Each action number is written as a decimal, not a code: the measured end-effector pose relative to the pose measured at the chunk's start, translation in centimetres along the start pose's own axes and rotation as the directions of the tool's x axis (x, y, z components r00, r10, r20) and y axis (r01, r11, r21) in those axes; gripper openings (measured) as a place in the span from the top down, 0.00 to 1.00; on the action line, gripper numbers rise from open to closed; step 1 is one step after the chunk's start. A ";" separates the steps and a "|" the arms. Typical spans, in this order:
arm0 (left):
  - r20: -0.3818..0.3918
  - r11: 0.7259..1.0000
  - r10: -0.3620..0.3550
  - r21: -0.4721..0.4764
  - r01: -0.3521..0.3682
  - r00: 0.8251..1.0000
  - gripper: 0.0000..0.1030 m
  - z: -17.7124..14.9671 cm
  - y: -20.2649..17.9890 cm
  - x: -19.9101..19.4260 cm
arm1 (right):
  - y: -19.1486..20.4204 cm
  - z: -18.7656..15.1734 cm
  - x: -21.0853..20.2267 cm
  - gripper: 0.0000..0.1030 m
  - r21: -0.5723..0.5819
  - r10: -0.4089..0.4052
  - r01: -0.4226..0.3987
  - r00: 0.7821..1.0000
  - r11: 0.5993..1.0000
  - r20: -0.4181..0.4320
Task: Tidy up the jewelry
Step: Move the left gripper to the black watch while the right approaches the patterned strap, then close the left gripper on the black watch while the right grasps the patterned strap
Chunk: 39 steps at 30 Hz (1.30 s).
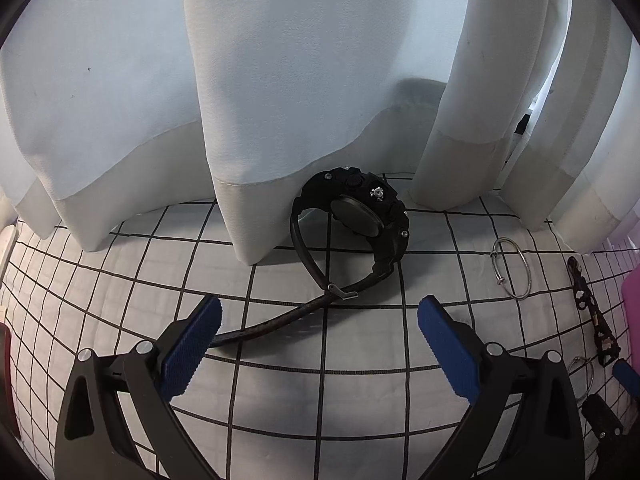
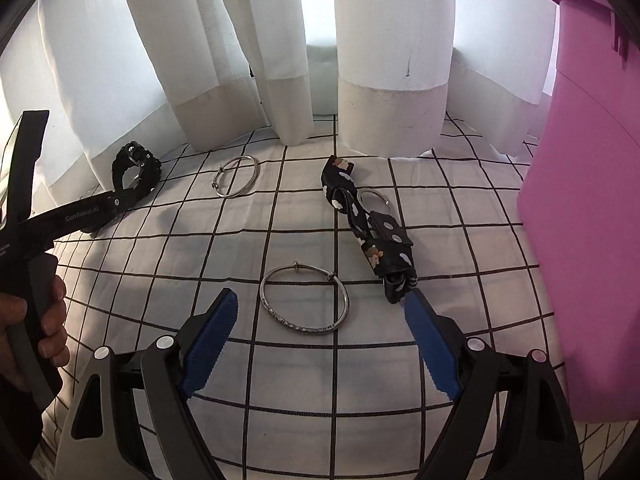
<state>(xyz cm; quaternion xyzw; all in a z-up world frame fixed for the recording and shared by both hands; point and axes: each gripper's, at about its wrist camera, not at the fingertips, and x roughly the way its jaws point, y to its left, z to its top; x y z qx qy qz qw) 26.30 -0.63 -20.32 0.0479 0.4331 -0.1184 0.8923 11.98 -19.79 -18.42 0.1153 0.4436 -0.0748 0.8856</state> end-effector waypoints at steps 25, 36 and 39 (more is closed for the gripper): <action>-0.046 0.999 0.027 -0.024 -0.028 0.999 0.06 3.0 -2.6 5.5 | -3.3 5.0 5.0 0.21 -0.032 -0.105 0.105 0.994 0.994 -0.030; 0.015 1.000 0.001 -0.015 -0.001 1.000 0.47 2.8 -3.9 4.5 | -2.5 4.4 4.1 0.72 -0.082 -0.084 0.084 0.996 0.993 0.004; 0.016 0.999 -0.016 -0.036 0.017 1.000 0.48 2.4 -3.5 4.3 | -2.3 4.1 3.9 0.73 -0.072 -0.064 0.064 0.998 0.995 0.006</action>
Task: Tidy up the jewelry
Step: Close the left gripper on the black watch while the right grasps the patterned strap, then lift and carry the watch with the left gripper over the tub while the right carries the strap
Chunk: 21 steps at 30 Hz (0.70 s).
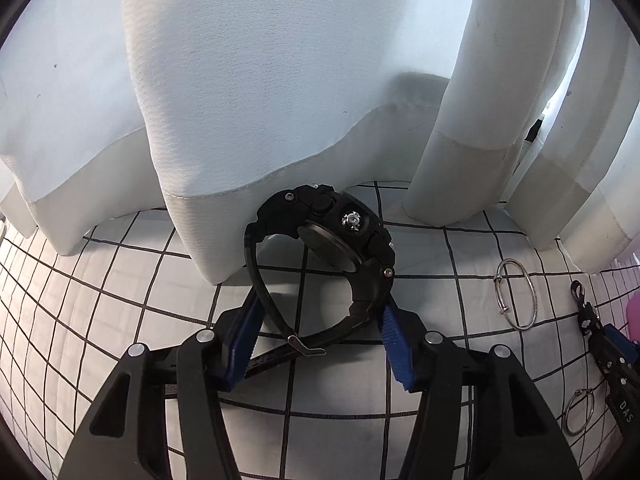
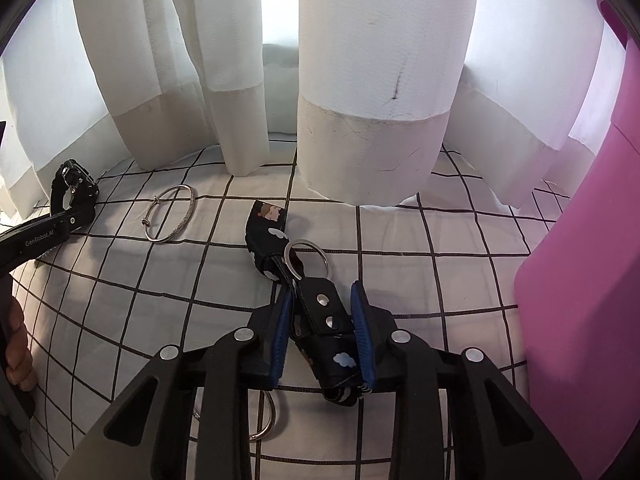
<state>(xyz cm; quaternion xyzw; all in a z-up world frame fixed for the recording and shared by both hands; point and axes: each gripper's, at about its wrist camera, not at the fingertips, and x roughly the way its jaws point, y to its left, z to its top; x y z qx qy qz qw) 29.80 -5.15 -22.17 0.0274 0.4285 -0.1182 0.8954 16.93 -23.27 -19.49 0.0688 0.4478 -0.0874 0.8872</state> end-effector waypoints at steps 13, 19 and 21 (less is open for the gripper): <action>-0.011 0.999 -0.050 0.009 0.050 0.999 0.48 -1.5 0.9 -2.0 | -0.5 -1.6 -2.6 0.74 0.070 0.094 -0.095 0.995 0.993 0.025; -0.008 0.997 -0.069 0.028 0.069 0.998 0.48 -2.9 1.9 -4.2 | 0.0 -0.6 -3.4 0.74 0.059 0.111 -0.113 0.993 0.992 0.039; -0.010 0.997 -0.073 0.035 0.073 0.997 0.48 -2.8 2.0 -4.5 | 0.5 -0.4 -3.7 0.74 0.055 0.119 -0.121 0.992 0.991 0.043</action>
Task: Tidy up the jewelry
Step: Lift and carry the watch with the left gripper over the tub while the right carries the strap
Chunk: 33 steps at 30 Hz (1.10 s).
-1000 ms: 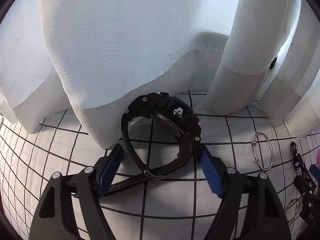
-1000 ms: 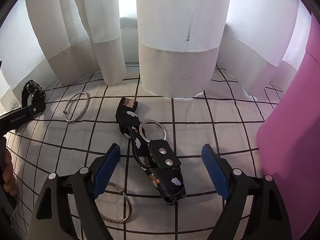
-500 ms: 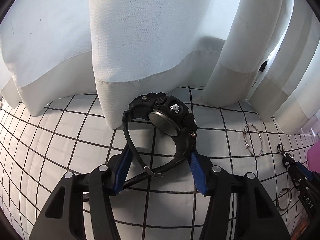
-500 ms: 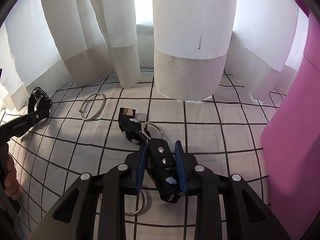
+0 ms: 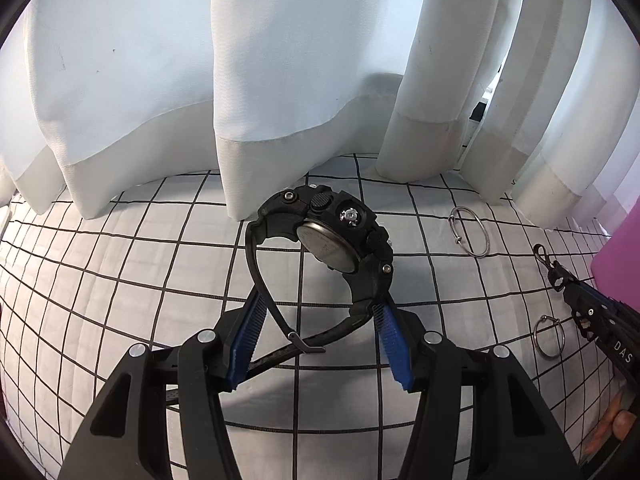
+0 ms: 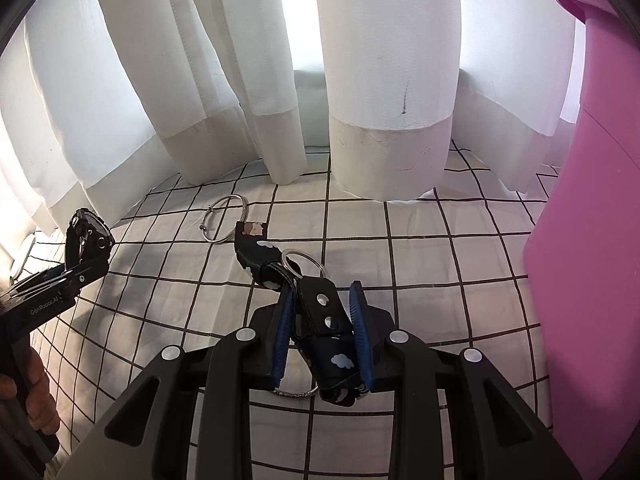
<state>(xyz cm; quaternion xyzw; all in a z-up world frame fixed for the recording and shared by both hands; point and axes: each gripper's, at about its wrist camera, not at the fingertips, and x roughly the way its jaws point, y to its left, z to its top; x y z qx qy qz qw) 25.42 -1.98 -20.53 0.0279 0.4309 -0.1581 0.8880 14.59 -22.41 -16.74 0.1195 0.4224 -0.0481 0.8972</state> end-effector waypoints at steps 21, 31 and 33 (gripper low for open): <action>0.062 0.994 -0.079 0.086 0.074 0.995 0.48 1.3 -0.7 -11.3 | 5.5 3.6 -10.8 0.74 -0.047 0.052 -0.049 0.997 0.998 0.054; 0.150 0.974 -0.161 0.183 0.133 0.975 0.48 3.4 -2.5 -18.8 | 6.2 5.7 -19.4 0.74 -0.078 0.015 -0.002 0.986 0.997 0.167; 0.159 0.968 -0.184 0.201 0.151 0.970 0.48 4.0 -3.7 -20.0 | 5.6 5.9 -20.8 0.74 -0.073 0.008 0.006 0.982 0.997 0.187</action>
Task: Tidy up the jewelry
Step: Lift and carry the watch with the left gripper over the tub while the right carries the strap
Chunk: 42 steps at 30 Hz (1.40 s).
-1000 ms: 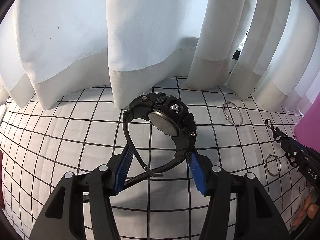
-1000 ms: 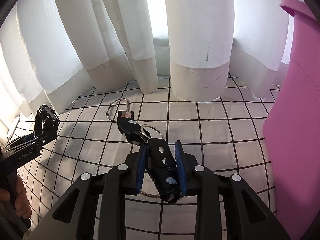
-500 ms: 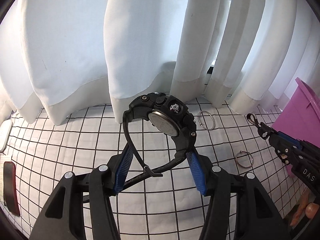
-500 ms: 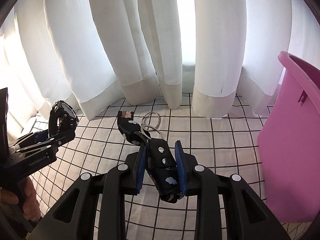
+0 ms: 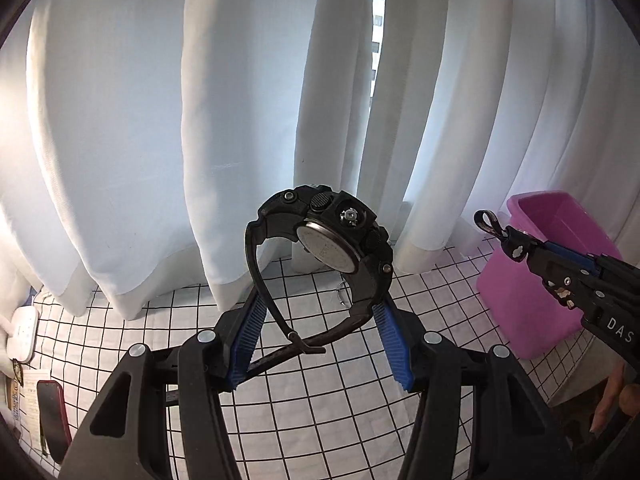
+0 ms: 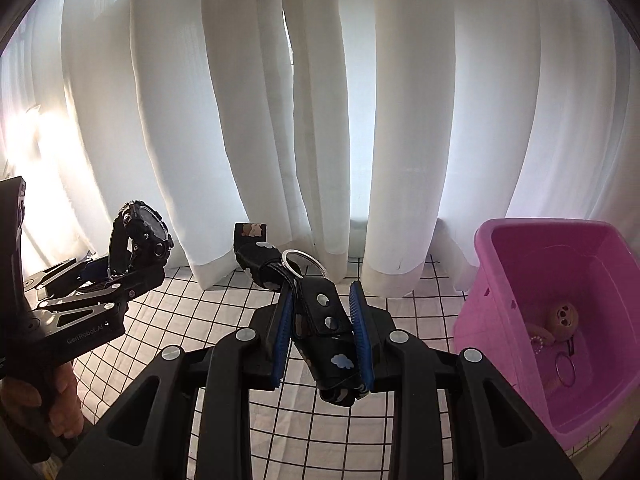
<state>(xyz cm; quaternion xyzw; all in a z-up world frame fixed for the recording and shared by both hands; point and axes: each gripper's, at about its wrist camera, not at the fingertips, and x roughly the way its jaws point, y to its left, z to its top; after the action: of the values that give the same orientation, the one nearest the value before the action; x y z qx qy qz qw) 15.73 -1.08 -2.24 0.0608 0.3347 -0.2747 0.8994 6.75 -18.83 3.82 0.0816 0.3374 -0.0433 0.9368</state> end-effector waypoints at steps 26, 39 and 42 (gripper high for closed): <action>-0.008 0.973 -0.211 0.094 0.211 0.977 0.48 6.4 -30.7 1.7 | -29.9 -2.9 -8.2 0.74 0.176 -0.158 0.152 0.987 0.972 0.018; -0.110 0.996 -0.076 0.042 0.081 0.991 0.48 6.9 -37.0 8.3 | -35.9 -2.7 -3.6 0.74 0.160 -0.059 0.075 0.993 0.984 -0.101; -0.148 0.998 -0.058 0.016 0.062 0.987 0.48 6.7 -37.3 9.5 | -36.4 -2.7 -2.4 0.74 0.149 -0.049 0.069 0.990 0.986 -0.135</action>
<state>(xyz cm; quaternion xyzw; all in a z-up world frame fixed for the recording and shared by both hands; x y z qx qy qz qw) 5.56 -38.70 -0.33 0.0803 0.3992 -0.2998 0.8627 -1.77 -54.02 -1.19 0.1461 0.3958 -0.0913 0.9020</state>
